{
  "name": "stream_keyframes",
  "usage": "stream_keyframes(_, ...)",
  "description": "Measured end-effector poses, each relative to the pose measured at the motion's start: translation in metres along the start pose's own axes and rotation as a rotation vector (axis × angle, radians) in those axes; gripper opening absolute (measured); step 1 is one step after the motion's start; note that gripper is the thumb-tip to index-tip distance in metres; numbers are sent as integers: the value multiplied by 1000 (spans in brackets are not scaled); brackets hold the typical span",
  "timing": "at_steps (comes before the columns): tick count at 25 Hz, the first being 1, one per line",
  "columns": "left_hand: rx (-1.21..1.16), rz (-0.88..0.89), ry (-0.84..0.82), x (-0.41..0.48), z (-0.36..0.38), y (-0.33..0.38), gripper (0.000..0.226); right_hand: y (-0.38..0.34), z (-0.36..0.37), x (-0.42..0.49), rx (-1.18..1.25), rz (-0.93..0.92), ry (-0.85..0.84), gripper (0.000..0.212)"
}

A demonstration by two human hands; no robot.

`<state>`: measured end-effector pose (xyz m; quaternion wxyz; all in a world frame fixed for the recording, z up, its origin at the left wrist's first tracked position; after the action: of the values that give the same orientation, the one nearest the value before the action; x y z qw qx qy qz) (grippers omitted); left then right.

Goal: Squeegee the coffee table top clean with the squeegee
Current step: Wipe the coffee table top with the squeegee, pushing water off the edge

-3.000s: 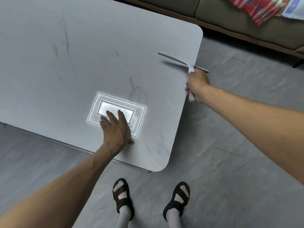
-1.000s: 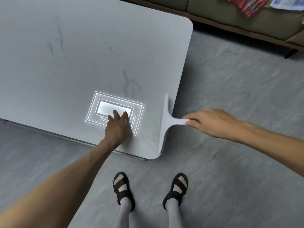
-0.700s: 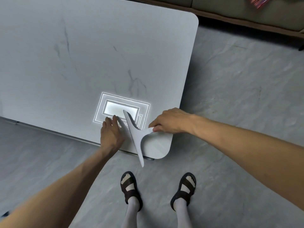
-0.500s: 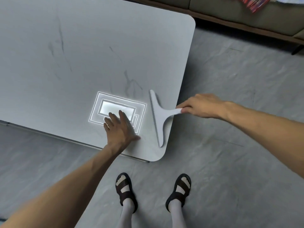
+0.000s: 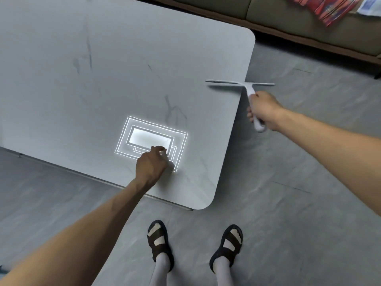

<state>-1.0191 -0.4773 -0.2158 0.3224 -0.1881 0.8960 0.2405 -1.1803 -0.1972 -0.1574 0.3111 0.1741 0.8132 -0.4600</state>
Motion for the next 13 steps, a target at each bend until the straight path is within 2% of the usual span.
stream_keyframes(1, -82, -21, 47, -2, -3, -10, 34, -10, 26, -1, 33, -10, -13, 21)
stream_keyframes(4, -232, -84, 149, -5, -14, -46, 33, -17, 99, -16, -148, -8, -132, 17)
stream_keyframes(5, -238, -107, 167, -5, -18, -55, 34, -13, 120, -28, -205, -11, -168, 20)
stream_keyframes(7, -240, -152, 175, -7, -24, -65, 37, 2, 152, -61, -302, -79, -277, 44)
stream_keyframes(8, -238, -166, 169, -8, -26, -67, 39, 9, 161, -75, -405, -134, -351, 47)
stream_keyframes(10, -221, -172, 158, -10, -28, -69, 40, 26, 154, -86, -573, -181, -444, 44)
stream_keyframes(13, -176, -134, 103, -12, -26, -69, 40, 41, 101, -76, -818, -141, -380, 36)
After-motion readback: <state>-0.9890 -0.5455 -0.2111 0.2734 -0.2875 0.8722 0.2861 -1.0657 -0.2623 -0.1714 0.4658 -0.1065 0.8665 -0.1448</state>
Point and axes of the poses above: each hand's wrist, its own x-axis towards the middle knuckle, its own z-axis out of the palm, y = z × x, the point moved 2 cm from there along x, towards the middle knuckle, and after that the axes turned 12 degrees about -y, right-handed, at the moved point
